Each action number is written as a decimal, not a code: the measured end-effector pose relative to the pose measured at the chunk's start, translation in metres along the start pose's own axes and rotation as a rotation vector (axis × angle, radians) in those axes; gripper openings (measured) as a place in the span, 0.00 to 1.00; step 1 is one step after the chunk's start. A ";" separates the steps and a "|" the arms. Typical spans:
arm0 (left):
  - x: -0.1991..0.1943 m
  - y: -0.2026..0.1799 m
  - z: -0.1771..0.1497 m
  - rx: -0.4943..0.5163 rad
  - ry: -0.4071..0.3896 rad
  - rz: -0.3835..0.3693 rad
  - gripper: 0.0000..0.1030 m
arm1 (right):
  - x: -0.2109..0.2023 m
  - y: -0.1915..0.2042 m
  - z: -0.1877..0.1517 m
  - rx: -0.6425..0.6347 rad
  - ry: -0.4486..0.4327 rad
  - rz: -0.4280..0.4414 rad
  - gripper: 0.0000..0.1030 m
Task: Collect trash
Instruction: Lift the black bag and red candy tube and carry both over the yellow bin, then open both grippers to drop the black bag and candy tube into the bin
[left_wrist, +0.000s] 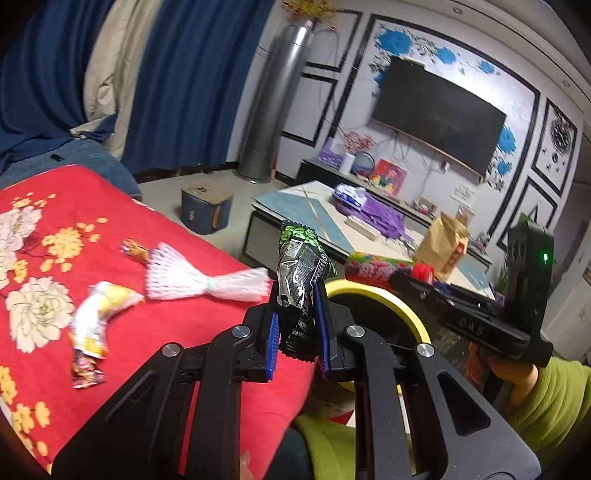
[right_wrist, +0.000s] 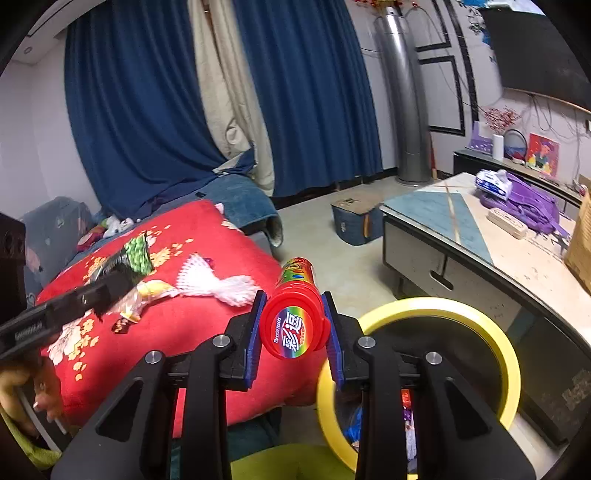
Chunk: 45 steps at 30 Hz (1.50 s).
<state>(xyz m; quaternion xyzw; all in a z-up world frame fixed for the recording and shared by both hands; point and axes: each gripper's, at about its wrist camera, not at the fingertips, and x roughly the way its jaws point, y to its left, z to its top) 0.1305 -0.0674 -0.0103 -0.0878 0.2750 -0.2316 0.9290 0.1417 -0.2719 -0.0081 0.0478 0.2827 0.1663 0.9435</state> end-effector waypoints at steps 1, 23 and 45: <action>0.003 -0.003 -0.001 0.006 0.006 -0.006 0.11 | -0.001 -0.004 -0.001 0.006 -0.001 -0.011 0.27; 0.073 -0.075 -0.030 0.166 0.144 -0.140 0.12 | -0.021 -0.083 -0.017 0.152 0.003 -0.166 0.27; 0.148 -0.096 -0.037 0.198 0.253 -0.162 0.16 | -0.016 -0.119 -0.021 0.246 0.031 -0.245 0.27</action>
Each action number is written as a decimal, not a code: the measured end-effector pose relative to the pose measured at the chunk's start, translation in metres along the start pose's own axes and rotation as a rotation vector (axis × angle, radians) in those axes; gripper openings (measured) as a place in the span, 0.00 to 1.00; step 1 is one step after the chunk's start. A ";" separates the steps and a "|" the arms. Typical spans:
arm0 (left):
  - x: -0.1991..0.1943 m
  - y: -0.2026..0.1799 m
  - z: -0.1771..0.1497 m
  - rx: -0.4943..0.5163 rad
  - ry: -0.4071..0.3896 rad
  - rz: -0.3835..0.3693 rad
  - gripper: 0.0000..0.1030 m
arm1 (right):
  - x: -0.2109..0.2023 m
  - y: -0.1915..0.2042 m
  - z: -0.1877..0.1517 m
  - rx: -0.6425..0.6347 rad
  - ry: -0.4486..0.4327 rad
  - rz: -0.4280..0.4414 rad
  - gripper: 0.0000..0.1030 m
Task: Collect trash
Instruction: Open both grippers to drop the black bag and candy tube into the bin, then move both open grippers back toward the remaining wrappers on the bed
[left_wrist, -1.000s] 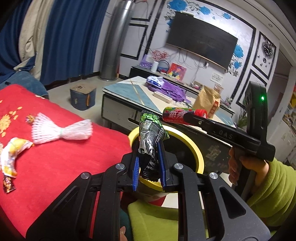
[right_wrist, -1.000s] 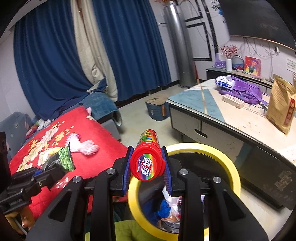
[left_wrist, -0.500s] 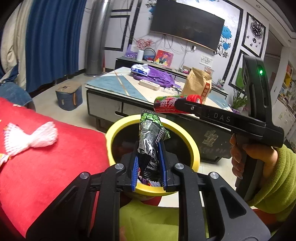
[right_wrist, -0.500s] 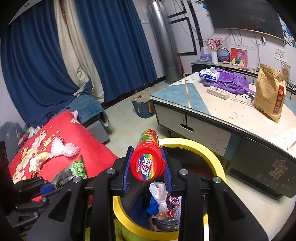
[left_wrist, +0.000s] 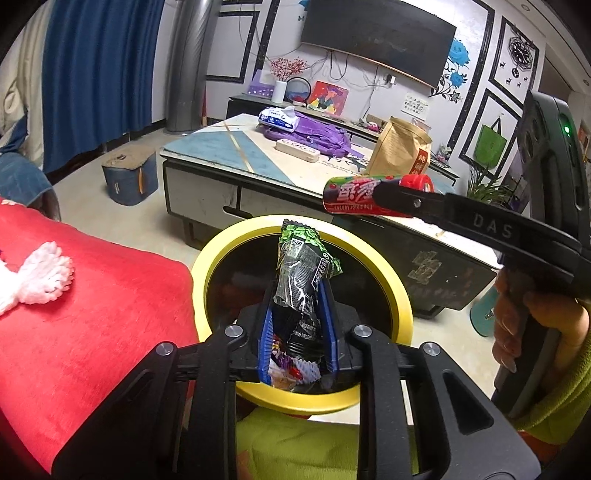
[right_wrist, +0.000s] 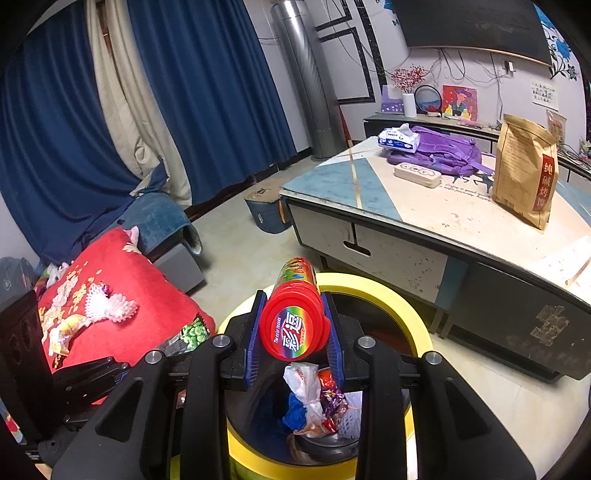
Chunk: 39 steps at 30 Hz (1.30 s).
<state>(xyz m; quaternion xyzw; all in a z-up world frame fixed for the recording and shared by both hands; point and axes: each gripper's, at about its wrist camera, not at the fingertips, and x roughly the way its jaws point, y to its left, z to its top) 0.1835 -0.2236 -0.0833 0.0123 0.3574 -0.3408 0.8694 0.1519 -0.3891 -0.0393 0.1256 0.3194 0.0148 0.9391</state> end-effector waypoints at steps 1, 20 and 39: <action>0.002 0.000 0.001 0.001 0.002 0.001 0.16 | 0.002 -0.001 0.000 0.005 0.004 -0.002 0.27; -0.003 0.008 -0.002 -0.034 -0.010 0.047 0.89 | 0.005 -0.012 0.001 0.052 -0.009 -0.035 0.50; -0.067 0.032 0.001 -0.058 -0.165 0.237 0.90 | -0.009 0.022 -0.003 -0.059 -0.057 0.010 0.62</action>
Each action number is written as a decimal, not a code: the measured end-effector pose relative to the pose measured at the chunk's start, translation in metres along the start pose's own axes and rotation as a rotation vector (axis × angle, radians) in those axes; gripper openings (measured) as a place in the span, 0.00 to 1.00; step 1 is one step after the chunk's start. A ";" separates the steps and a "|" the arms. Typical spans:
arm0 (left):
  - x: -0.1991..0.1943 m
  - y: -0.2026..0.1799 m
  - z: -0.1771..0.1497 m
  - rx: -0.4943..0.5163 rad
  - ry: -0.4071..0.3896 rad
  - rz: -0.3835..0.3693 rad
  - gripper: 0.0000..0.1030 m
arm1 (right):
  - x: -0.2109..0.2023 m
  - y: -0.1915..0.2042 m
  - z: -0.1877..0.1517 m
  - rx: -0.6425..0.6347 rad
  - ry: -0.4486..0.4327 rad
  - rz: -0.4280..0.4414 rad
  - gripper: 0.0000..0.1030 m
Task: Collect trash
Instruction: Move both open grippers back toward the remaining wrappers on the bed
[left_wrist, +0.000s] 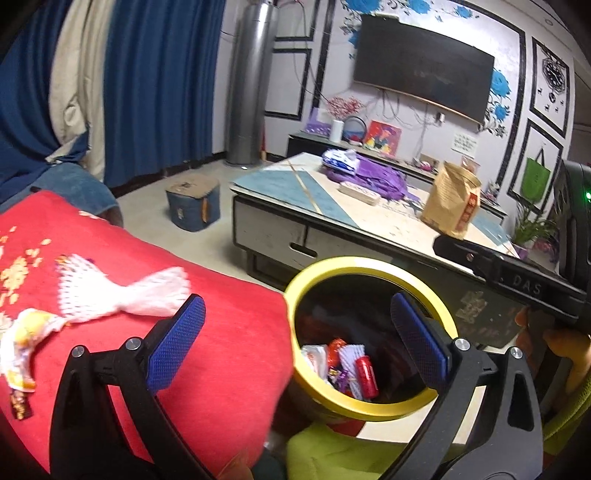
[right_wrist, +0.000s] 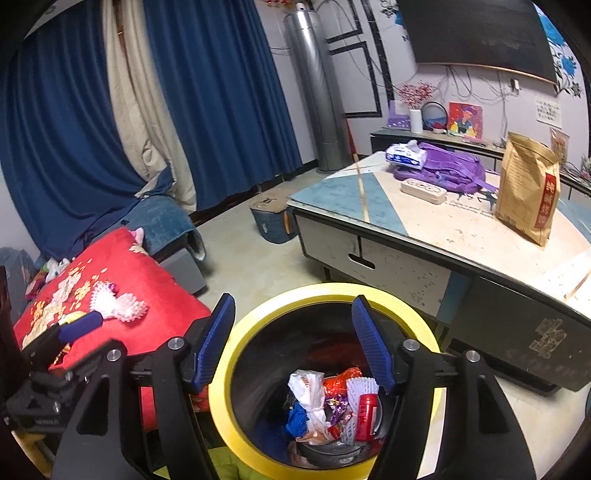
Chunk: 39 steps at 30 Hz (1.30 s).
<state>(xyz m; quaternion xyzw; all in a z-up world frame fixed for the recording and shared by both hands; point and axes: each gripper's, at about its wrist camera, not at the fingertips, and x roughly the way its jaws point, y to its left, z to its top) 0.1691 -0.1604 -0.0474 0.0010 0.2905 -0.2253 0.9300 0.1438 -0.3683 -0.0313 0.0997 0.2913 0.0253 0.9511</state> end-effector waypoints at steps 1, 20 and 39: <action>-0.004 0.004 0.001 -0.007 -0.009 0.009 0.90 | -0.001 0.004 -0.001 -0.008 -0.003 0.005 0.63; -0.063 0.068 0.006 -0.102 -0.144 0.196 0.90 | -0.015 0.094 -0.012 -0.218 -0.064 0.196 0.74; -0.105 0.125 0.003 -0.188 -0.204 0.323 0.90 | -0.007 0.181 -0.015 -0.346 -0.034 0.326 0.76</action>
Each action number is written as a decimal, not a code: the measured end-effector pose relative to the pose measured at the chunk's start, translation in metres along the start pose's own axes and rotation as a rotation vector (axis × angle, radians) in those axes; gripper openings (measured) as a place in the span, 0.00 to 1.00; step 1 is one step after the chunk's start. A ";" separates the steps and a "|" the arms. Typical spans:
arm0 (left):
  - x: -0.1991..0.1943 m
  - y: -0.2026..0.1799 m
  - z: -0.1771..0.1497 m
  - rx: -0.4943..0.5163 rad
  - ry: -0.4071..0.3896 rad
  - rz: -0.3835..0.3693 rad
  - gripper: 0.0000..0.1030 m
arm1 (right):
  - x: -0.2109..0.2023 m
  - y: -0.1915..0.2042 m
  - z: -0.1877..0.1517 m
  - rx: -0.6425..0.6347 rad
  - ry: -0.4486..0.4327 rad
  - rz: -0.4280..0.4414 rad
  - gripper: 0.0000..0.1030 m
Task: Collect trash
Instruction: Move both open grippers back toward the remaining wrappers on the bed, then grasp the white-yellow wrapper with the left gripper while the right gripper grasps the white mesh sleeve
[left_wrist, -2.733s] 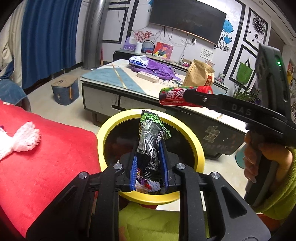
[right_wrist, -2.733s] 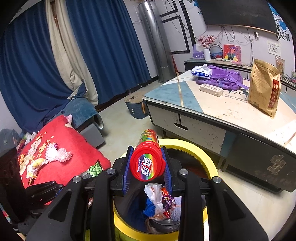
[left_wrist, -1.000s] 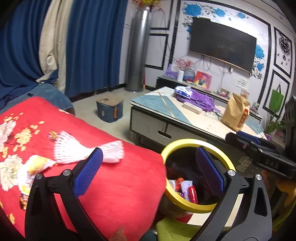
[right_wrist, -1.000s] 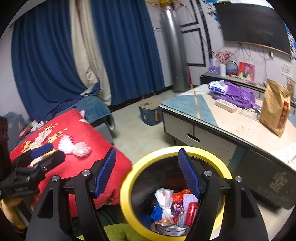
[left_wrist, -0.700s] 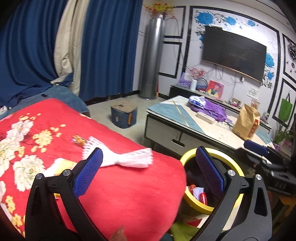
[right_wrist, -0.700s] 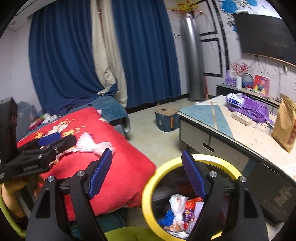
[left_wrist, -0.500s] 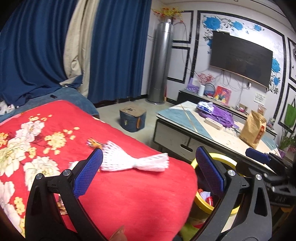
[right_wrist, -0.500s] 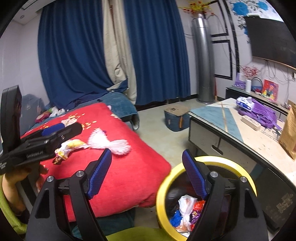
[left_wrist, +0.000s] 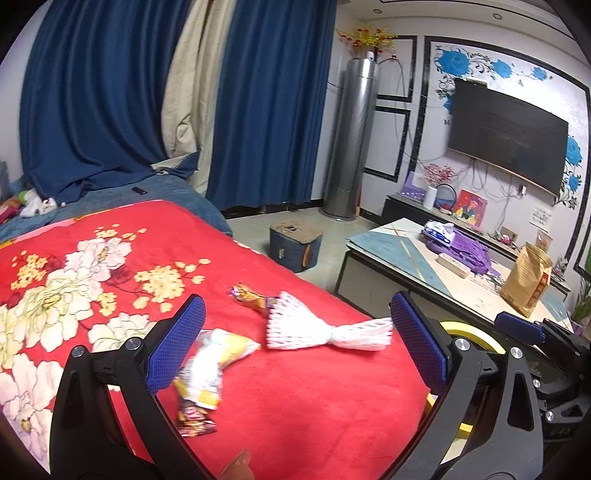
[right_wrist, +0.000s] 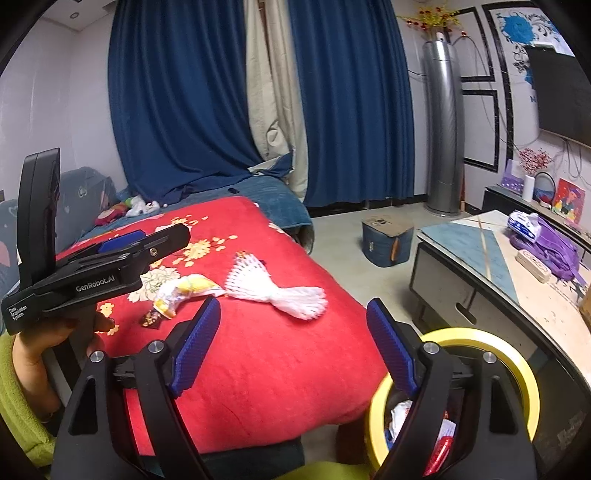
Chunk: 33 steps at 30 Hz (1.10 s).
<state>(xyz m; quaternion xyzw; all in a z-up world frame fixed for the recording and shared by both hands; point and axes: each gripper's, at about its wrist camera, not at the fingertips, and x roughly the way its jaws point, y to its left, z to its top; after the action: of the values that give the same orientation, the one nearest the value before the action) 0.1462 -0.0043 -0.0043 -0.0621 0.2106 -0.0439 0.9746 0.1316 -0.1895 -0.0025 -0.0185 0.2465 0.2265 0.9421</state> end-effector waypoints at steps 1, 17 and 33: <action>0.000 0.003 0.001 -0.004 0.000 0.006 0.90 | 0.003 0.003 0.001 -0.002 0.000 0.003 0.77; 0.010 0.072 -0.007 -0.091 0.082 0.072 0.90 | 0.075 0.026 0.010 0.002 0.054 0.004 0.77; 0.040 0.067 -0.031 -0.040 0.238 0.010 0.55 | 0.168 -0.015 -0.006 0.141 0.268 -0.036 0.51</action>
<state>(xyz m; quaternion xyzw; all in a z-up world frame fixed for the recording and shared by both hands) 0.1739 0.0540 -0.0579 -0.0749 0.3260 -0.0420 0.9415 0.2663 -0.1333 -0.0881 0.0131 0.3849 0.1870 0.9037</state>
